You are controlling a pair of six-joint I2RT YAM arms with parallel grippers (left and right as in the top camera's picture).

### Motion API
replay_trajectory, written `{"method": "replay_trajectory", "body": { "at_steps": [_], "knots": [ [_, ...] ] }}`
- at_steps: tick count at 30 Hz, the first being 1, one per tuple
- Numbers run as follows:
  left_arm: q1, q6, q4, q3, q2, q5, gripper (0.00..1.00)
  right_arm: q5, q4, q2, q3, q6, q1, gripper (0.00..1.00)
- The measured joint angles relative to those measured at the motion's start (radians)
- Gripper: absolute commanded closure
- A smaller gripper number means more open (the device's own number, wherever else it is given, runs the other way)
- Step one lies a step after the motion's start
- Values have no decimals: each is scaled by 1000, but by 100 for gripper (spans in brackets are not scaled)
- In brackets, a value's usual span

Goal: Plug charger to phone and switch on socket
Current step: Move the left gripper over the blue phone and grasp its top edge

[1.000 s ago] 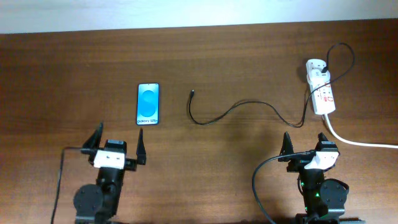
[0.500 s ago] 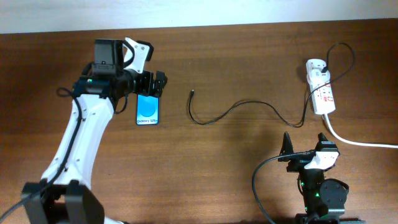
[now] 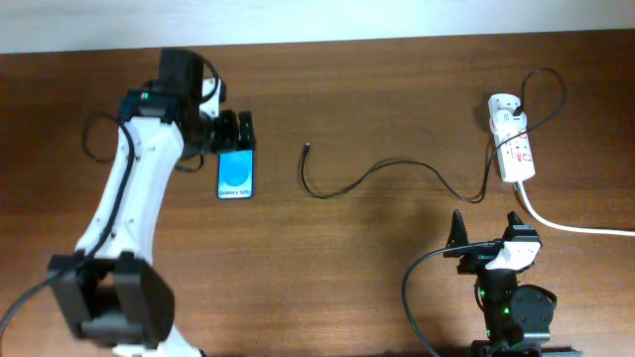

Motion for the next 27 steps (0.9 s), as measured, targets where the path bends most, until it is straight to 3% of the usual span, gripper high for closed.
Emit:
{"method": "replay_trajectory", "body": {
  "at_steps": [1,3,10,19,22,27],
  "knots": [
    [0,-3,-58,119,94,-48,0,0,0,0,0,0,0,2],
    [0,13,-84,172,159,-65,1,0,0,0,0,0,0,2],
    [0,100,-50,177,404,-95,2,0,0,0,0,0,0,1],
    [-18,161,9,177,419,-135,0,0,0,0,0,0,0,2],
    [-44,126,8,177,419,-182,0,0,0,0,0,0,0,2],
    [-44,75,-194,311,430,-170,0,0,0,0,0,0,0,2]
  ]
}}
